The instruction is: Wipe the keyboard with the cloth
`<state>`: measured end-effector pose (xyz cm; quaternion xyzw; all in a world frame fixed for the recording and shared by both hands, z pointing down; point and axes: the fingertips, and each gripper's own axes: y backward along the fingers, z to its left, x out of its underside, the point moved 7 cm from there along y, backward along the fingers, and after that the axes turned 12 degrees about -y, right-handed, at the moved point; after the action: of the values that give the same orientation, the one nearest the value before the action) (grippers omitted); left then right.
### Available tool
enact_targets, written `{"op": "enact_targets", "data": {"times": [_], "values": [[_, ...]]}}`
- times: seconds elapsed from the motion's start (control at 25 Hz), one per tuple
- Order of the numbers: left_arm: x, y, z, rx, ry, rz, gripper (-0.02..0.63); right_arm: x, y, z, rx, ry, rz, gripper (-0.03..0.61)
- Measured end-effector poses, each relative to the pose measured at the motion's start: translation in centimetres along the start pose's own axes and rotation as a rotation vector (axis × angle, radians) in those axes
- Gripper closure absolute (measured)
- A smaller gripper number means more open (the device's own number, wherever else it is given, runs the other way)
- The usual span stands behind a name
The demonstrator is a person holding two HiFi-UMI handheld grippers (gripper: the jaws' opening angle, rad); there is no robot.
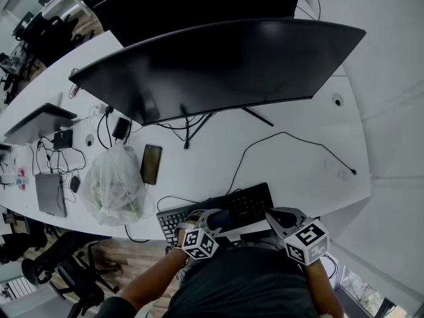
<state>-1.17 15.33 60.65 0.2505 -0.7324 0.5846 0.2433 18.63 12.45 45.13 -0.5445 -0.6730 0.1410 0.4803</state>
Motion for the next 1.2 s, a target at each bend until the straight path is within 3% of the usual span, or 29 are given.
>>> {"op": "enact_targets", "data": {"times": [0.24, 0.52, 1.2], "values": [[1.5, 1.8, -0.8, 0.006, 0.042, 0.045, 0.525, 0.4, -0.6, -0.7, -0.005, -0.032, 0.019, 0.568], [2.8, 2.0, -0.5, 0.054, 0.046, 0.024, 0.525, -0.1, -2.3, -0.8, -0.017, -0.038, 0.055, 0.568], [2.4, 0.3, 3.2, 0.1, -0.078, -0.001, 0.525, -1.4, -4.3, -1.8, -0.013, -0.079, 0.073, 0.568]]}}
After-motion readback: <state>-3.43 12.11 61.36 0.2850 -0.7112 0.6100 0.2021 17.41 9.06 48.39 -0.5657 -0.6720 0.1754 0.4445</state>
